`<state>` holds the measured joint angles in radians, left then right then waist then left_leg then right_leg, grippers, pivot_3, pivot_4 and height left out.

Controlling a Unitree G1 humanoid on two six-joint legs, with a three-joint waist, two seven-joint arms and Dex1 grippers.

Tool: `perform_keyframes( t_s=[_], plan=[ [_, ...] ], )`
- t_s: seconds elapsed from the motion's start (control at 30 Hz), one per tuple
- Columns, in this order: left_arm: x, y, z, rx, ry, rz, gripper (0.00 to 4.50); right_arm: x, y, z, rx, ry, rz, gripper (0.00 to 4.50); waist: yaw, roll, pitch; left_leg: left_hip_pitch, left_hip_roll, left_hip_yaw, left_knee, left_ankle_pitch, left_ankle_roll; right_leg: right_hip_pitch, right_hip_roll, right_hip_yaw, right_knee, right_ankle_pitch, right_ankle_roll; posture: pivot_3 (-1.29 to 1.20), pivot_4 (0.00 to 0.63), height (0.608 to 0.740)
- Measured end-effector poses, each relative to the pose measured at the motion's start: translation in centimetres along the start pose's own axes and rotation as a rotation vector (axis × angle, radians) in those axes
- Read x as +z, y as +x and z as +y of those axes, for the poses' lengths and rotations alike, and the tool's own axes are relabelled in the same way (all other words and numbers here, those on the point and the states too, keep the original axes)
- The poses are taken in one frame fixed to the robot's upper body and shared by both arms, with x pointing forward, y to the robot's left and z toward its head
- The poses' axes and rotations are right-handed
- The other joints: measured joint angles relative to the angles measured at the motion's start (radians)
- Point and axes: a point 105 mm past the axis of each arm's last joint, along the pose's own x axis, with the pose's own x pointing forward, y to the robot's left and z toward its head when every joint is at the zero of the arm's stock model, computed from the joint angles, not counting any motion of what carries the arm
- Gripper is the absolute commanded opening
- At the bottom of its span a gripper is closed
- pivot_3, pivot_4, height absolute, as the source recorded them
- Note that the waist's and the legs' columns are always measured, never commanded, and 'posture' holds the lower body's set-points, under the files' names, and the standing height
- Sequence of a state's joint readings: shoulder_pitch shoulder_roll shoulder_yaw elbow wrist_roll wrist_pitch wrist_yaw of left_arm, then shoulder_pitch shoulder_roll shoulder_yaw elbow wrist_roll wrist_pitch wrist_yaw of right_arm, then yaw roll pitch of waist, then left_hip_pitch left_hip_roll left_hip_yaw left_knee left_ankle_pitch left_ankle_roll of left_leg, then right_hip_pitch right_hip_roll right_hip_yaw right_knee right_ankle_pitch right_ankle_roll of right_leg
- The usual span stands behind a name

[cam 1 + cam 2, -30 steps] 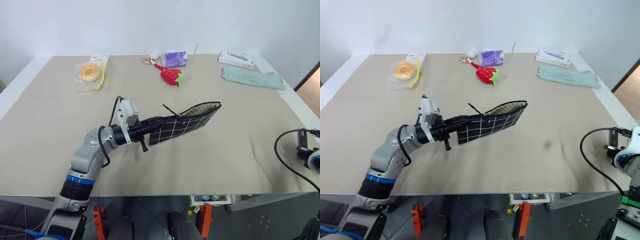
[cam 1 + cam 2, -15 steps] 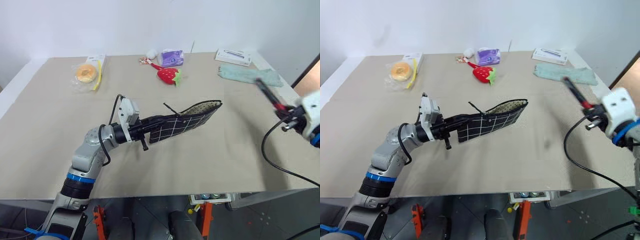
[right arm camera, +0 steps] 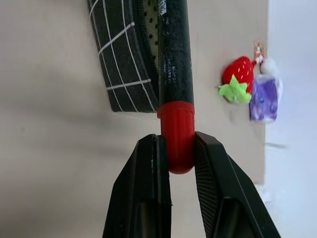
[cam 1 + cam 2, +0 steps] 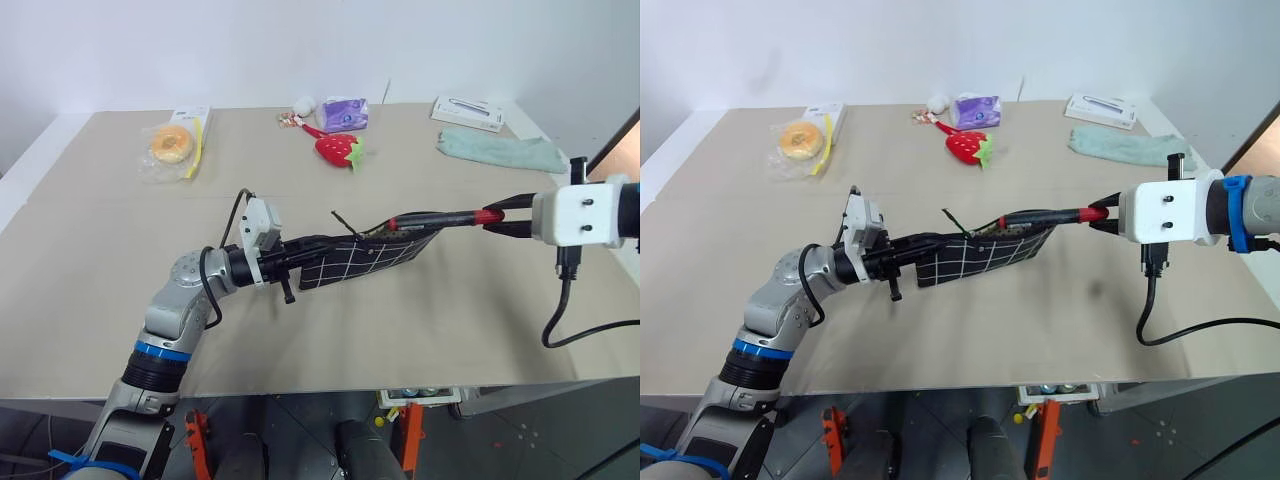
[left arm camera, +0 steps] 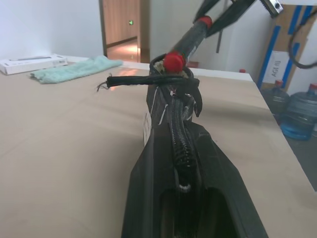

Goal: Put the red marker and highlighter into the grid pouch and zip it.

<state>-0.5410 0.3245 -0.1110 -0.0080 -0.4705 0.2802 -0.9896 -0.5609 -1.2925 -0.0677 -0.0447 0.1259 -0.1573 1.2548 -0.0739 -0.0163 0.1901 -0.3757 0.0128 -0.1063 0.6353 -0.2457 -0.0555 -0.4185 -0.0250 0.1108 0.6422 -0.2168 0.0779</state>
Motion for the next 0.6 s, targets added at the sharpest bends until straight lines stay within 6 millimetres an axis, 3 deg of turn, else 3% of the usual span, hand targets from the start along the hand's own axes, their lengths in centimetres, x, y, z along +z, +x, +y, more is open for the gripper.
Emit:
perform_keyframes(
  t_s=[0.27, 0.43, 0.6],
  plan=[
    [-0.1, 0.1, 0.0, -0.001, 0.001, 0.002, 0.00, -1.0, 1.4, 0.6, 0.058, -0.094, 0.050, 0.40, -0.001, 0.000, 0.000, 0.001, 0.000, 0.000, 0.000, 0.000, 0.000, 0.000, 0.000, 0.000, 0.000, 0.000, 0.000, 0.00, 0.150, 0.740],
    [-0.1, 0.2, -0.1, -0.004, 0.000, 0.001, 0.00, 1.2, 3.9, 1.2, 0.063, -0.106, -0.050, 0.40, -0.001, 0.000, 0.000, 0.001, 0.000, 0.000, 0.000, 0.000, 0.000, 0.000, 0.000, 0.000, 0.000, 0.001, -0.001, 0.00, 0.150, 0.740],
    [-0.1, 0.3, -0.2, -0.005, 0.000, 0.002, 0.00, 2.3, 4.6, 0.9, 0.041, -0.110, -0.065, 0.40, 0.002, 0.000, 0.000, 0.000, 0.000, 0.000, 0.000, 0.000, 0.000, 0.000, -0.001, 0.000, 0.000, 0.000, 0.000, 0.00, 0.150, 0.740]
  ],
)
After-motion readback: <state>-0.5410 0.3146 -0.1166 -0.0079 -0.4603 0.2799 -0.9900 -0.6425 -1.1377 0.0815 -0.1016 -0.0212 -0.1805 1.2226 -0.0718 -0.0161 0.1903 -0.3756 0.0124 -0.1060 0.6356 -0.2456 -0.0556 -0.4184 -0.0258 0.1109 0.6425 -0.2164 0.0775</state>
